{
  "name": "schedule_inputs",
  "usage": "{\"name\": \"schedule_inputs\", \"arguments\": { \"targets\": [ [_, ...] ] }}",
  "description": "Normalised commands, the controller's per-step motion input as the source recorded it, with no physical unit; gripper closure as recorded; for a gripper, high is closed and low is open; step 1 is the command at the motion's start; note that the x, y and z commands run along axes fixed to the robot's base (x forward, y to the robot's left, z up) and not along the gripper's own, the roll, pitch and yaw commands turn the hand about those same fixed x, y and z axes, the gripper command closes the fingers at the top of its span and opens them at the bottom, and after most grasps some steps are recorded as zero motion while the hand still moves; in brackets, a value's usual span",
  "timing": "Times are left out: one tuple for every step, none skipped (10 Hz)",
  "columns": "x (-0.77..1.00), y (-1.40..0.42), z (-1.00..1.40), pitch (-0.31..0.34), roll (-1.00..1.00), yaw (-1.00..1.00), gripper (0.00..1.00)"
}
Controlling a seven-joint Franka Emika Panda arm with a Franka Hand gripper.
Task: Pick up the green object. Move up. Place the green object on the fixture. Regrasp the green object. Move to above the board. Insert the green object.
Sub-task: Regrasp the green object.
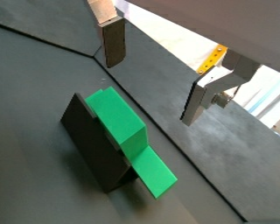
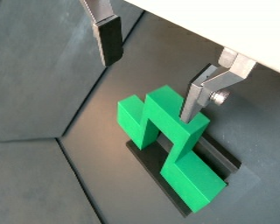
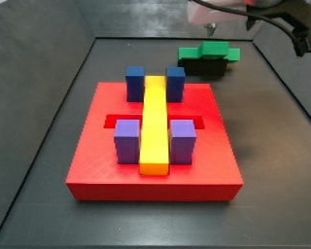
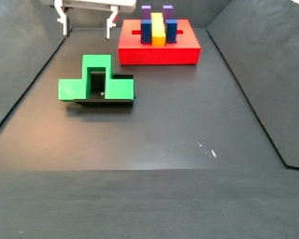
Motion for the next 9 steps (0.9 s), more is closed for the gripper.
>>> {"name": "schedule_inputs", "arguments": {
  "targets": [
    [0.00,0.09,-0.22,0.000,0.00,0.05,0.00],
    [-0.16,0.11,-0.21,0.009,0.00,0.00,0.00],
    [-0.29,0.15,-0.23,0.000,0.00,0.00,0.00],
    [-0.26,0.13,-0.23,0.000,0.00,0.00,0.00],
    [-0.21,0.12,-0.22,0.000,0.00,0.00,0.00],
    [-0.16,0.04,-0.13,0.000,0.00,0.00,0.00],
    [0.10,0.00,-0.09,0.000,0.00,0.00,0.00],
    [0.25,-0.03,-0.14,0.000,0.00,0.00,0.00],
    [0.11,0.00,-0.21,0.000,0.00,0.01,0.00]
  ]
}}
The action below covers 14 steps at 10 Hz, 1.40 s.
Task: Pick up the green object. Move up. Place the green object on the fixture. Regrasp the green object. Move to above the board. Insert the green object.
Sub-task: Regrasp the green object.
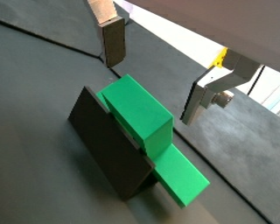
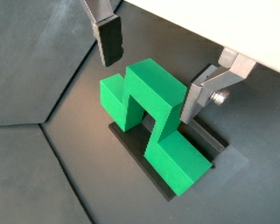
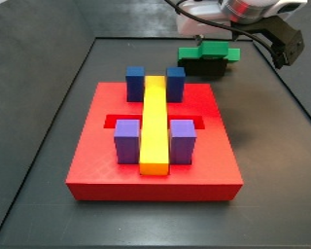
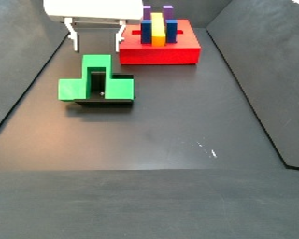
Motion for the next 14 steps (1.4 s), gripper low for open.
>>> {"name": "schedule_inputs", "arguments": {
  "targets": [
    [0.09,0.00,-0.23,0.000,0.00,0.01,0.00],
    [0.05,0.00,-0.22,0.000,0.00,0.01,0.00],
    [0.05,0.00,-0.20,0.000,0.00,0.01,0.00],
    [0.04,0.01,-0.23,0.000,0.03,0.03,0.00],
    [0.08,0.03,-0.27,0.000,0.01,0.03,0.00],
    [0.12,0.04,-0.28,0.000,0.00,0.03,0.00],
    [0.13,0.04,-0.29,0.000,0.00,0.04,0.00],
    [0.13,0.05,-0.29,0.000,0.01,0.04,0.00],
    [0.12,0.05,-0.27,0.009,0.04,0.03,0.00],
    [0.04,0.05,-0.06,0.000,0.00,0.04,0.00],
    [0.00,0.10,0.00,0.000,0.00,0.00,0.00],
    [0.04,0.09,0.00,0.006,-0.03,0.00,0.00],
    [0.00,0.09,0.02,0.000,-0.08,0.00,0.00],
    [0.00,0.00,0.00,0.000,-0.02,0.00,0.00]
  ]
}}
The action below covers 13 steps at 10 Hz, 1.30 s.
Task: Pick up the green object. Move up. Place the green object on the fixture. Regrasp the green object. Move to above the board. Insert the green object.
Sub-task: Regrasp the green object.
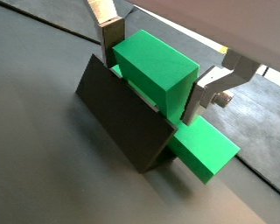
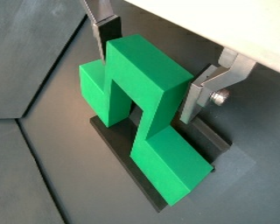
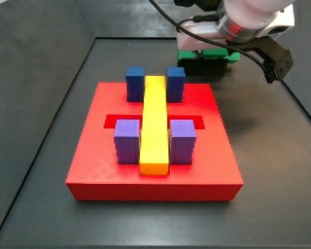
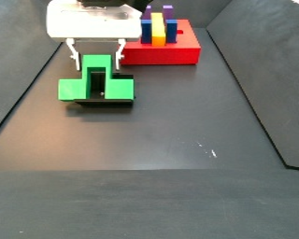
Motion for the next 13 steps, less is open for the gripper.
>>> {"name": "schedule_inputs", "arguments": {
  "targets": [
    [0.00,0.00,0.00,0.000,0.00,0.00,0.00],
    [0.00,0.00,0.00,0.000,0.00,0.00,1.00],
    [0.00,0.00,0.00,0.000,0.00,0.00,1.00],
    [0.00,0.00,0.00,0.000,0.00,0.00,1.00],
    [0.00,0.00,0.00,0.000,0.00,0.00,1.00],
    [0.00,0.00,0.00,0.000,0.00,0.00,1.00],
    [0.00,0.00,0.00,0.000,0.00,0.00,1.00],
    [0.00,0.00,0.00,0.000,0.00,0.00,1.00],
    [0.00,0.00,0.00,0.000,0.00,0.00,1.00],
    [0.00,0.00,0.00,0.000,0.00,0.00,1.00],
    [0.00,0.00,0.00,0.000,0.00,0.00,1.00],
    [0.00,0.00,0.00,0.000,0.00,0.00,1.00],
    [0.00,0.00,0.00,0.000,0.00,0.00,1.00]
  ]
}}
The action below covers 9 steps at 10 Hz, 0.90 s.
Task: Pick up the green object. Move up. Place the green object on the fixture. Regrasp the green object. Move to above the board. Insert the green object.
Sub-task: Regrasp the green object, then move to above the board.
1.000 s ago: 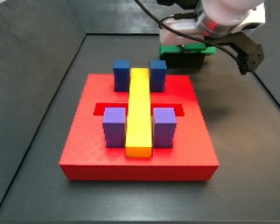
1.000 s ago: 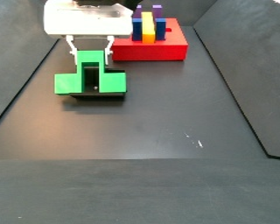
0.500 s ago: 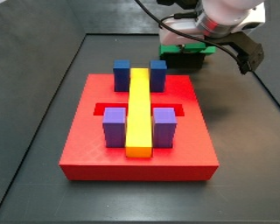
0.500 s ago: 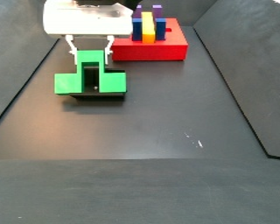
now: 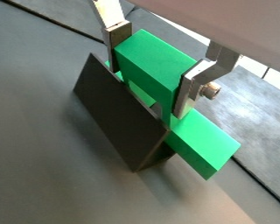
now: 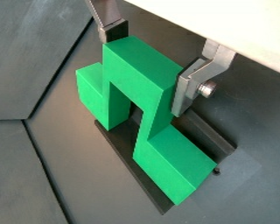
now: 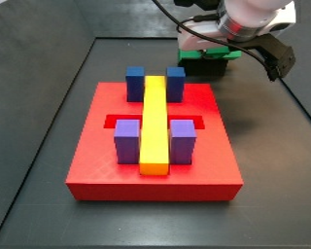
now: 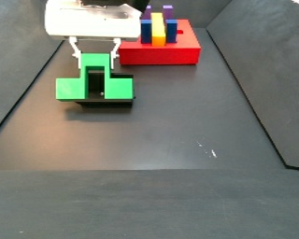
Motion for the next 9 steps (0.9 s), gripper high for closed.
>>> {"name": "schedule_inputs", "arguments": {
  "targets": [
    [0.00,0.00,0.00,0.000,0.00,0.00,1.00],
    [0.00,0.00,0.00,0.000,0.00,0.00,1.00],
    [0.00,0.00,0.00,0.000,0.00,0.00,1.00],
    [0.00,0.00,0.00,0.000,0.00,0.00,1.00],
    [0.00,0.00,1.40,0.000,0.00,0.00,1.00],
    [-0.01,0.00,1.40,0.022,0.00,-0.08,1.00],
    [-0.04,0.00,1.40,0.031,-0.06,-0.10,1.00],
    [-0.04,0.02,1.40,0.032,-0.05,-0.06,1.00],
    [-0.03,0.01,1.40,0.069,-0.02,-0.03,1.00]
  ]
}}
